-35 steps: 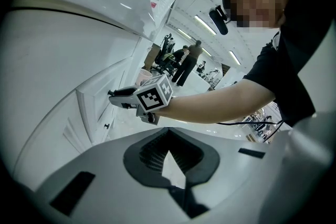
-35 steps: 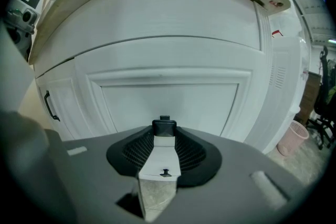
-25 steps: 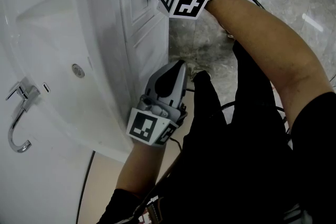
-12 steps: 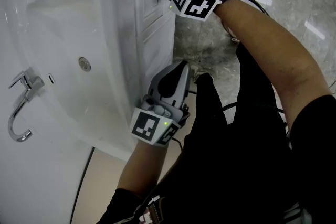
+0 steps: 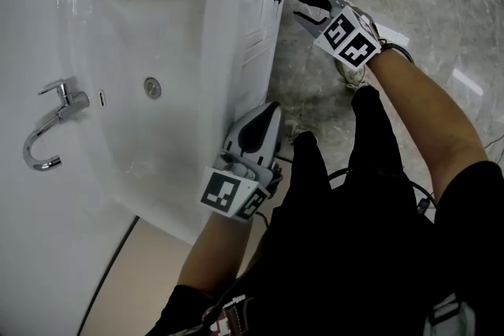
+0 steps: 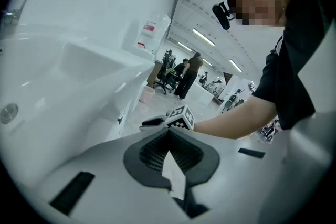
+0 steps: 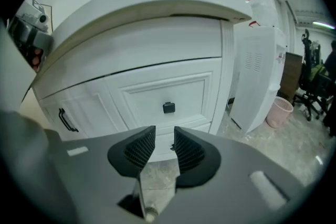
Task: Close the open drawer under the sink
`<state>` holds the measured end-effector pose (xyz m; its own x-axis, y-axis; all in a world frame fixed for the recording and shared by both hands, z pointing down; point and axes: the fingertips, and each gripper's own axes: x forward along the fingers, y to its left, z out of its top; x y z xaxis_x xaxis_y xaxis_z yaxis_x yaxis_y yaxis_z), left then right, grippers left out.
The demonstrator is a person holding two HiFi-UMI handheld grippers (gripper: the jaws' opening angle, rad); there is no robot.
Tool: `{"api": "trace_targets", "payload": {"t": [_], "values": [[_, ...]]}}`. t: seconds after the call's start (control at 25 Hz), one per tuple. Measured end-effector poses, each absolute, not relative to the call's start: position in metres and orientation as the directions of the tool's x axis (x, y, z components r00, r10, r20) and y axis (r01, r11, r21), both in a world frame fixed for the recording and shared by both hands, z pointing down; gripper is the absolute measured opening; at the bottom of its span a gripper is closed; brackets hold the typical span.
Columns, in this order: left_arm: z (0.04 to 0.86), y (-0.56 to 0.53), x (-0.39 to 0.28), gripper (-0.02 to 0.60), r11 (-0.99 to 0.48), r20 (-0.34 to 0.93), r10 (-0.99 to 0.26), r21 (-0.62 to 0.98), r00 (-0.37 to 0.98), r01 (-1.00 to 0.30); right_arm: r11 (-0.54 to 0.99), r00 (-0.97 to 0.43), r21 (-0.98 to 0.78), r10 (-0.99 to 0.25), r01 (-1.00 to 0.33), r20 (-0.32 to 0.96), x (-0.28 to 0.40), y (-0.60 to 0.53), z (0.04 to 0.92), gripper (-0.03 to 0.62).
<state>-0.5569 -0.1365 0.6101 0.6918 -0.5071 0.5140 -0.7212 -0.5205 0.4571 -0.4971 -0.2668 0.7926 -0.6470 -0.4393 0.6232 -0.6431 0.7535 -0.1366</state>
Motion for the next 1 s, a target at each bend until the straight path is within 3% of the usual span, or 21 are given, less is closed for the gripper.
{"api": "trace_targets", "payload": {"t": [0.24,0.68,1.0], "values": [[0.555,-0.145,-0.569,-0.008,-0.513,0.478,-0.574,0.424,0.665,-0.747,0.670,-0.626,-0.179,-0.518,-0.721,0.583,-0.454,-0.260,0.729,0.002],[0.416,-0.157,-0.624,-0.008,-0.477,0.329,-0.737,0.367,0.591,-0.799,0.646,-0.599,-0.134,-0.583,-0.752,0.550,-0.421,-0.266,0.575,0.000],[0.325,-0.132,-0.719,-0.008,-0.392,0.217,-0.855,0.325,0.471,-0.861,0.676,-0.626,-0.104,-0.600,-0.730,0.498,-0.468,-0.268,0.465,0.000]]}}
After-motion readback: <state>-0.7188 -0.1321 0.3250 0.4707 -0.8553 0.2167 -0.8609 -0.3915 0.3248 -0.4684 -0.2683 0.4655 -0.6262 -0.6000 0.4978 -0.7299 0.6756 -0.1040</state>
